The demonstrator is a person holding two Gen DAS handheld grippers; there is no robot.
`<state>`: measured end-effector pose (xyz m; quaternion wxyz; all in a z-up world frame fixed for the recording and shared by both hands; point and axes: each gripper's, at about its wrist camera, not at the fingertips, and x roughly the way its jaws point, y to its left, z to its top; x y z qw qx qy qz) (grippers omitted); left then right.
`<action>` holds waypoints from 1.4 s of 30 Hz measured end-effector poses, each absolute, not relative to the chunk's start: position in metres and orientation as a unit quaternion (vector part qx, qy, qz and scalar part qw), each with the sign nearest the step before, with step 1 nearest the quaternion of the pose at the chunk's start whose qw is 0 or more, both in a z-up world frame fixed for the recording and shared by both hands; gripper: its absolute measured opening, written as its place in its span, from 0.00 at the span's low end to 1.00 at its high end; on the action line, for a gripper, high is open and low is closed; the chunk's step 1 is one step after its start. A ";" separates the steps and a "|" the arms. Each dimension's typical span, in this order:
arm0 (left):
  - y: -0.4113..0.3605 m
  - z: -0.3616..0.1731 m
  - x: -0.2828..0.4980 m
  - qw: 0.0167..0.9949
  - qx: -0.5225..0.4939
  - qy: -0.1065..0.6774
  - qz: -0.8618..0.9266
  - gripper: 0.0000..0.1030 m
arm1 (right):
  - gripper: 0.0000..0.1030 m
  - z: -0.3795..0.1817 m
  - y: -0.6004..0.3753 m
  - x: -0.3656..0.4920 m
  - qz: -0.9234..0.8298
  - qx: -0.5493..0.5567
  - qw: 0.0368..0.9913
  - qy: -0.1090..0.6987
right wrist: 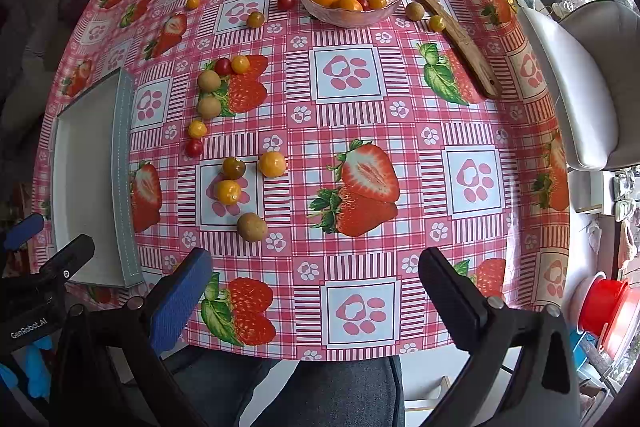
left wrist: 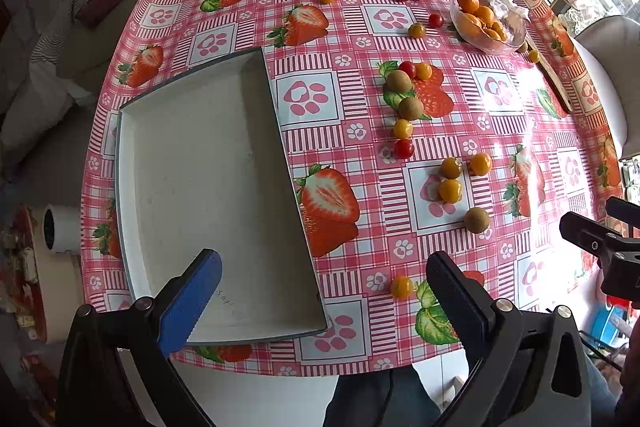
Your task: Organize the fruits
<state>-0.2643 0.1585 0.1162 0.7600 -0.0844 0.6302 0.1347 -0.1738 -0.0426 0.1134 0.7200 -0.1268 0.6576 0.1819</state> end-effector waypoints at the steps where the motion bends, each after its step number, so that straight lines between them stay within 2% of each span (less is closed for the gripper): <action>1: 0.159 0.116 -0.265 0.761 -0.083 0.630 0.133 1.00 | 1.00 0.113 -0.043 -0.175 0.181 -0.128 0.721 0.657; 26: 0.163 0.104 -0.264 0.757 -0.097 0.634 0.127 1.00 | 1.00 0.106 -0.041 -0.187 0.166 -0.150 0.713 0.664; 35: 0.151 0.096 -0.235 0.760 -0.096 0.630 0.128 1.00 | 1.00 0.096 -0.044 -0.173 0.173 -0.156 0.706 0.668; 42: 0.143 0.066 -0.200 0.755 -0.093 0.638 0.123 1.00 | 1.00 0.076 -0.039 -0.161 0.192 -0.159 0.698 0.671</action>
